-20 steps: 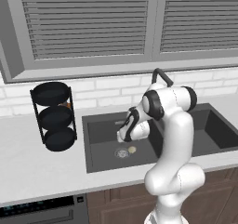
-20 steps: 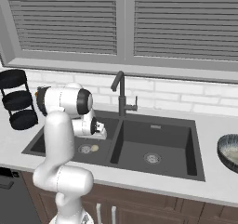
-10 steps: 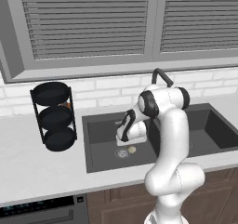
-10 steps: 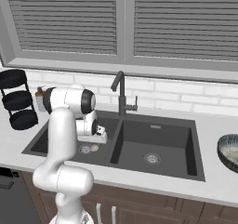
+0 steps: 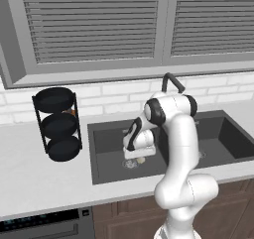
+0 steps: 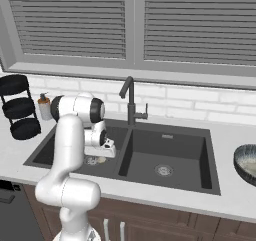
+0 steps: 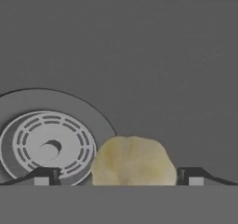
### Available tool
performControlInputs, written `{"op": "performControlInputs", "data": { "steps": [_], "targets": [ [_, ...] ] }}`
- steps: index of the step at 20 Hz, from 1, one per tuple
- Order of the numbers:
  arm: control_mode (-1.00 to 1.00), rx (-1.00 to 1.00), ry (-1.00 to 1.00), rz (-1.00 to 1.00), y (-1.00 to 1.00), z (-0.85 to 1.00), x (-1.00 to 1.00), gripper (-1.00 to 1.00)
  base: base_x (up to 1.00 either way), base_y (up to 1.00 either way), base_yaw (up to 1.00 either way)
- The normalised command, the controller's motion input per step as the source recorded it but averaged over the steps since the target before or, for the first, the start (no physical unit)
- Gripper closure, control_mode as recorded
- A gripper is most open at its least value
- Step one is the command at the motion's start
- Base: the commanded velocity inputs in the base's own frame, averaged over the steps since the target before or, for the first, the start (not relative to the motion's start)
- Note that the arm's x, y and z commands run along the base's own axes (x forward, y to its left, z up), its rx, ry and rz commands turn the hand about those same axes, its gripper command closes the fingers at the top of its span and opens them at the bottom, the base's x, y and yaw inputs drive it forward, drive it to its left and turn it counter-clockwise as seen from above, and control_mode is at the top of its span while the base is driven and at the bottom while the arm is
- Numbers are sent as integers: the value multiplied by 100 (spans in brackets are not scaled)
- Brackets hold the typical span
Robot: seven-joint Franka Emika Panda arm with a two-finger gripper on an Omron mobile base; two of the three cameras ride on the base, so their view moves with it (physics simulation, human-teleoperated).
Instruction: Pick the garlic from the sink and place it in the bowl. Then pick the bowl and place it in the microwave. Then close the microwave door and press the start button.
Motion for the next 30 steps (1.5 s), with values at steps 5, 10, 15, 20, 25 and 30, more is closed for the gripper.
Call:
{"op": "performControlInputs", "data": {
  "steps": [5,10,15,20,25,30],
  "targets": [
    [-100,0,4,0,0,-18,0,-100,0,0,0],
    [-100,0,8,0,1,-14,-8,100,0,0,0],
    [-100,0,0,0,0,9,-43,100,0,0,0],
    [-100,0,-2,-1,0,69,-37,100,0,0,0],
    [-100,1,-12,-3,0,98,-56,100,0,0,0],
    [-100,0,-25,-3,1,100,-64,100,0,0,0]
  ]
}}
